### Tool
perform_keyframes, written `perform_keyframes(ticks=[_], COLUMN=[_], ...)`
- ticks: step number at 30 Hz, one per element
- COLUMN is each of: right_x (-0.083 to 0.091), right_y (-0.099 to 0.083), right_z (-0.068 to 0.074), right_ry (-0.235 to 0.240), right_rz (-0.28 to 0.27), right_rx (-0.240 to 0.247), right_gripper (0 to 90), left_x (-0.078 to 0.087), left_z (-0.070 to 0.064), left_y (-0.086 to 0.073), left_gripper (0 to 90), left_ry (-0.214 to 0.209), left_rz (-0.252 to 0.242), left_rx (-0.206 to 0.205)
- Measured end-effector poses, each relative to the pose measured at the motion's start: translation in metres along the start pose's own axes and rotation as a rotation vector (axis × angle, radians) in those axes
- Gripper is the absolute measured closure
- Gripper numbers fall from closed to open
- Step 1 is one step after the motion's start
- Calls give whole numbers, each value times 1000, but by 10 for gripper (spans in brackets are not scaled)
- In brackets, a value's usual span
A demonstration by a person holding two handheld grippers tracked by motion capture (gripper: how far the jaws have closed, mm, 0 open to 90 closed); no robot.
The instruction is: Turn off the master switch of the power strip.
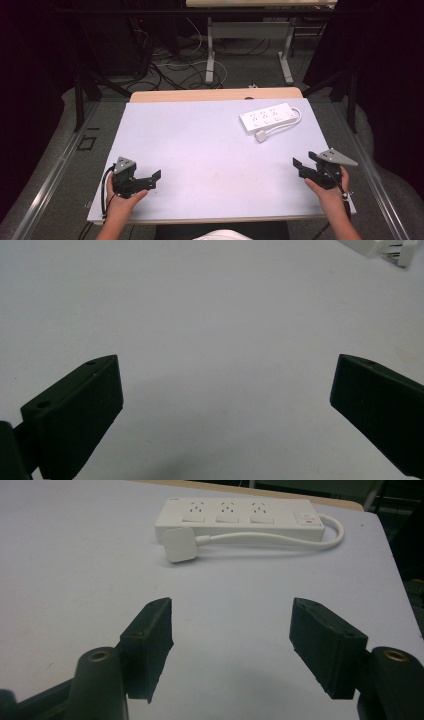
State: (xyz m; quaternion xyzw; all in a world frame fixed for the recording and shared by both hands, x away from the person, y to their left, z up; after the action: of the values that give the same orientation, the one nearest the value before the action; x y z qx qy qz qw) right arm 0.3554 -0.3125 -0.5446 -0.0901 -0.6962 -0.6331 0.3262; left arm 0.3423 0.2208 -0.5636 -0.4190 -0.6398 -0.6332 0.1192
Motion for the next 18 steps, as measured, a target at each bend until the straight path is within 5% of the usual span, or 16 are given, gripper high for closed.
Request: perform_keyframes(ticks=[7,18], right_x=[-3,-7], right_y=[21,43], right_z=[0,-2], right_ry=[23,-4], right_rz=[19,55], right_rx=[-4,32], right_gripper=[359,386], left_x=[0,0], left_z=[0,0], left_y=[0,0], left_gripper=[6,7], left_ry=[9,9], left_rz=[0,-1], left_rx=[-4,-4])
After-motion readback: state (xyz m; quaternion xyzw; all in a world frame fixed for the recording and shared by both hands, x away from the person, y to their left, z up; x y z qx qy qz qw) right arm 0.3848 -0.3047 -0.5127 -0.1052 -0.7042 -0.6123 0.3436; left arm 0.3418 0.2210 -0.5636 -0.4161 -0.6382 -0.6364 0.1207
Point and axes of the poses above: each handheld gripper's, and its own axes: x roughly backward along the jaws, y roughly out of its top, z roughly to its left, the point moved 5 cm from there along -x, roughly forward along the jaws, and after that the axes turned 8 degrees about z, right-handed, at the moved point
